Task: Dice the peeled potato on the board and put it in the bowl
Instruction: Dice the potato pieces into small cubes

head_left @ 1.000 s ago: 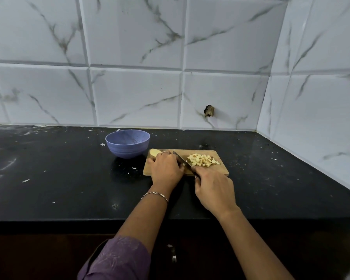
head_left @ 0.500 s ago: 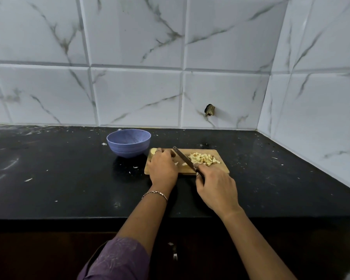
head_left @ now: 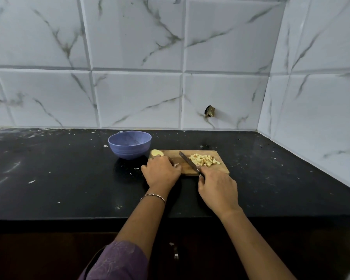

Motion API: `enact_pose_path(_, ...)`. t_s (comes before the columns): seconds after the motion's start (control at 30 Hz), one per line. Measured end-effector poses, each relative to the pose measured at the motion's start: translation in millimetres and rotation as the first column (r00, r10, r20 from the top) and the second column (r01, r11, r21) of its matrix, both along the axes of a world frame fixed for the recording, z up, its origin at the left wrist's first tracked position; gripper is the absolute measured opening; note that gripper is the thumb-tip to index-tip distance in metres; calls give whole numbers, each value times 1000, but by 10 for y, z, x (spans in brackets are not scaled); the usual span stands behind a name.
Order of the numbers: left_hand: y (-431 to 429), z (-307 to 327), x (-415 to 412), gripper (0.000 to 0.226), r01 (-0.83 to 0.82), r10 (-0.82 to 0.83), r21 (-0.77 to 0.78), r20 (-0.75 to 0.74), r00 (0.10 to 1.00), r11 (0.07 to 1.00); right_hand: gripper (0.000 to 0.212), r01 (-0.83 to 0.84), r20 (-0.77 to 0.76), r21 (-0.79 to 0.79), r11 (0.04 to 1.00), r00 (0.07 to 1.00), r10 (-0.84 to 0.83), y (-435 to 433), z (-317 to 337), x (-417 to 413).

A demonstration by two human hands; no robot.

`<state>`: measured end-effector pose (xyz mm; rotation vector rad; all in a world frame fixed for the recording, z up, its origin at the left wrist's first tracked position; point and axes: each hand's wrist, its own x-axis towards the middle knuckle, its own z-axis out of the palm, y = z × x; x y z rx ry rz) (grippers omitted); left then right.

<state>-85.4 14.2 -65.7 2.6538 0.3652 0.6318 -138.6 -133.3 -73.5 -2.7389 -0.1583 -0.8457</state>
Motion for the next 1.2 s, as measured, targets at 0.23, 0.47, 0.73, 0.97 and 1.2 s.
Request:
enact_pose_path(0.23,-5,5,19,24,97,-98,28,32,995,995,29,-43,26,58,997,999,42,-2,0,22)
enact_pose_path(0.47,-40,7,79,20,148,-147,-11,62,987,989,36,-81,37,58,995,996,79,3,26,2)
enact_pose_path(0.73,-31,-6,104,20,153,-150,-30,80,985,988,34,-101,40,44,994,994,99,-4,12,5)
enact_pose_path(0.97,-40,-3,93,17,145,-142,-33,84,986,989,32,-91,29,-70,993,995,93,28,-9,31)
enact_pose_path(1.2,-42,-18,119,13,155,-148,-66,97,984,986,36,-67,-18,-82,994,998,66,66,-32,70)
